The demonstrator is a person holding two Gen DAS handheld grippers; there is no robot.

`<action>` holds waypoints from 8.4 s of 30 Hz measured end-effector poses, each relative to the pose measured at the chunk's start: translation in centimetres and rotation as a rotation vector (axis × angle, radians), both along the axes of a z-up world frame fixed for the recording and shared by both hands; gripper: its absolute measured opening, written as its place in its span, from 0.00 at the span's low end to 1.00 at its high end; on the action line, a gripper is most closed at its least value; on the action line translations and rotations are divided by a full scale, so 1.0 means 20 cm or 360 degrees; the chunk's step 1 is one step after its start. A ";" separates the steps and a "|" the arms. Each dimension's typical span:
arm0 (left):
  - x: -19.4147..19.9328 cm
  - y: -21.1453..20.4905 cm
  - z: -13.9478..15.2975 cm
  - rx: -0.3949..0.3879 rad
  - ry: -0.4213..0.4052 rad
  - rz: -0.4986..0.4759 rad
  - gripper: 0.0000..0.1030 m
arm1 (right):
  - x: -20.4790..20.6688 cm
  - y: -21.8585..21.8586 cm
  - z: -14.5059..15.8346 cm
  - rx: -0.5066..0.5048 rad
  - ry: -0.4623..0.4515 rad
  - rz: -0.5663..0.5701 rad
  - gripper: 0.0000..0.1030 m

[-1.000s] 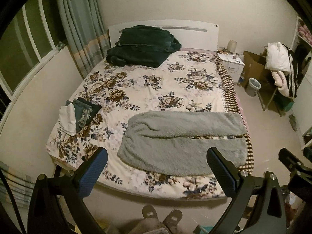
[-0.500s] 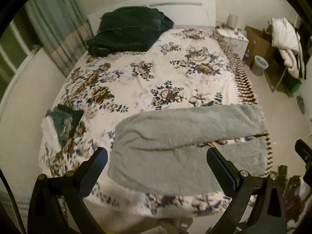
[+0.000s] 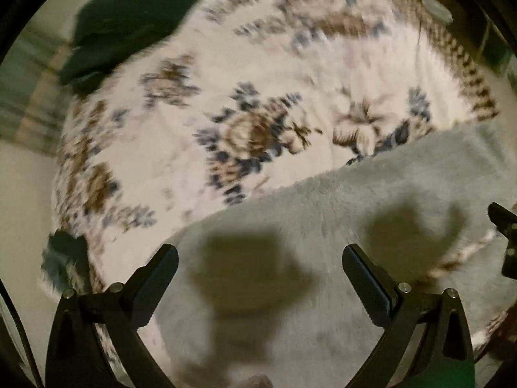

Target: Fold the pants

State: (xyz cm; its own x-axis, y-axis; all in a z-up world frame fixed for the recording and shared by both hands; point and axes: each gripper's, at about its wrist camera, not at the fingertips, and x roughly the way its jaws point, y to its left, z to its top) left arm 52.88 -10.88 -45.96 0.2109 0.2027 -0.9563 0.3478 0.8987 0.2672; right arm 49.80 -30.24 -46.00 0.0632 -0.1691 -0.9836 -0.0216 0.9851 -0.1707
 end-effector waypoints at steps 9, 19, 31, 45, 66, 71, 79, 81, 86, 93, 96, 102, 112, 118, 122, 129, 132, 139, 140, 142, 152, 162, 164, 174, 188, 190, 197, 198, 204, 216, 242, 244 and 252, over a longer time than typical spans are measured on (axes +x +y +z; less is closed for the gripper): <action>0.33 -0.17 -0.75 0.0134 0.0295 -0.0358 0.97 | 0.38 -0.01 -0.88 -0.0223 0.0401 0.0469 1.00; 0.27 -0.18 -0.69 -0.0135 0.0323 -0.0435 0.07 | 0.44 -0.04 -0.96 0.0076 0.0265 0.0400 0.13; -0.13 0.04 0.14 -0.0531 -0.0071 0.0055 0.03 | -0.03 -0.23 -0.27 0.0273 -0.0267 0.0040 0.08; -1.32 0.14 -0.14 -0.0732 0.0314 0.0613 0.03 | -1.46 -0.12 -0.30 0.0342 -0.0118 -0.0127 0.08; -1.04 0.04 -0.26 -0.0437 0.0116 0.0743 0.95 | -0.99 -0.60 -0.34 0.0398 -0.0081 -0.0639 0.92; -0.78 -0.15 -0.29 -0.0399 0.0002 0.0597 0.95 | -0.65 -0.70 -0.71 0.0368 0.0108 -0.0771 0.88; -0.89 -0.27 -0.27 -0.0471 0.0110 0.0478 0.95 | -1.31 -1.08 -0.31 0.0421 -0.0266 -0.1272 0.10; -0.94 -0.29 -0.27 -0.0478 0.0148 0.0470 0.95 | -1.56 -1.22 -0.26 0.0415 -0.0293 -0.1456 0.10; -1.05 -0.40 -0.33 -0.0488 0.0263 0.0422 0.95 | -2.05 -1.48 -0.42 0.0587 -0.0150 -0.1806 0.21; -1.11 -0.45 -0.31 -0.0486 0.0242 0.0345 0.95 | -2.38 -1.51 -0.42 0.0748 -0.0331 -0.2087 0.56; -1.09 -0.33 -0.28 -0.0464 0.0220 0.0419 0.95 | -2.23 -1.32 -0.41 0.0695 -0.0185 -0.1854 0.56; -0.96 0.13 -0.22 -0.0247 0.0115 0.0593 0.95 | -1.73 -0.64 -0.44 0.0559 0.0016 -0.1189 0.69; -0.54 1.01 -0.51 -0.0478 0.0281 0.1081 0.70 | -1.22 0.30 -0.58 0.0589 0.0149 -0.0856 0.69; -0.81 1.29 -0.38 -0.0713 0.0060 0.1130 0.07 | -1.25 0.58 -0.50 0.0665 0.0167 -0.0765 0.69; -1.22 1.55 -0.23 -0.0774 -0.0002 0.1261 0.07 | -1.35 0.68 -0.47 0.0680 0.0204 -0.0753 0.69; -1.72 1.91 -0.22 -0.1049 0.0010 0.1838 0.62 | -1.58 0.68 -0.52 0.0784 0.0301 -0.0876 0.69; -1.72 1.99 -0.28 -0.1118 -0.0056 0.1890 0.76 | -1.65 0.69 -0.55 0.0777 0.0315 -0.0964 0.69; -1.42 1.99 -0.40 -0.1212 -0.0065 0.1800 0.76 | -1.87 0.59 -0.75 0.0940 0.0328 -0.1515 0.69; -1.39 1.97 -0.40 -0.1272 -0.0062 0.1794 0.76 | -1.91 0.56 -0.78 0.0981 0.0310 -0.1648 0.69; -1.37 1.95 -0.40 -0.1307 -0.0046 0.1785 0.76 | -1.96 0.55 -0.86 0.1082 0.0242 -0.1844 0.61; -1.38 1.91 -0.29 -0.1428 -0.0127 0.1762 0.82 | -1.94 0.66 -0.89 0.1068 0.0184 -0.1744 0.48; -1.24 1.84 -0.30 -0.1182 -0.0204 0.1548 0.14 | -1.87 0.80 -0.76 0.0984 0.0089 -0.1486 0.07; -1.31 1.89 -0.24 -0.1163 -0.0253 0.1566 0.14 | -1.90 0.81 -0.71 0.0982 0.0089 -0.1454 0.07; -1.58 2.08 -0.45 -0.0894 -0.0032 0.1695 0.18 | -1.95 0.74 -0.57 0.0884 0.0152 -0.1211 0.07; -1.49 1.83 -0.16 -0.0461 -0.0111 0.1382 0.93 | -1.11 1.02 -0.22 0.0953 0.0272 -0.0265 0.80; -1.40 1.77 -0.11 -0.0405 -0.0176 0.1335 0.93 | -0.82 1.11 -0.27 0.0937 0.0249 -0.0102 0.80; -1.20 1.65 -0.14 -0.0486 -0.0171 0.1309 0.93 | -0.43 1.55 -0.63 0.0574 0.0614 0.0638 0.22; -1.18 1.62 -0.13 -0.0505 -0.0162 0.1291 0.93 | -0.42 1.56 -0.63 0.0524 0.0625 0.0670 0.16; -1.18 1.52 -0.15 -0.0516 -0.0103 0.1238 0.93 | -0.18 1.33 -0.52 0.0711 0.0438 0.0262 0.12; -1.08 0.99 -0.01 -0.0625 -0.0067 0.0897 0.93 | -0.69 0.38 -0.19 0.1047 -0.0037 -0.0465 0.79; -1.21 -1.06 -0.23 -0.0642 0.0470 -0.0063 0.93 | -2.25 -1.72 -0.51 0.1696 -0.0984 -0.1760 0.39; -1.20 -1.06 -0.24 -0.0630 0.0466 -0.0054 0.93 | -2.34 -1.80 -0.46 0.1585 -0.1069 -0.1797 0.49; -1.17 -1.10 -0.29 -0.0537 0.0416 -0.0059 0.93 | -2.64 -2.00 -0.61 0.1396 -0.0903 -0.2163 0.56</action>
State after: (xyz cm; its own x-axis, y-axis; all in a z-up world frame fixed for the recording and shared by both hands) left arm 29.46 -32.86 -51.77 -0.0463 -0.1339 -0.9899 0.3983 0.9063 -0.1412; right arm -2.95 -70.23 -58.25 0.6883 0.1443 -0.7110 0.7140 0.0390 0.6991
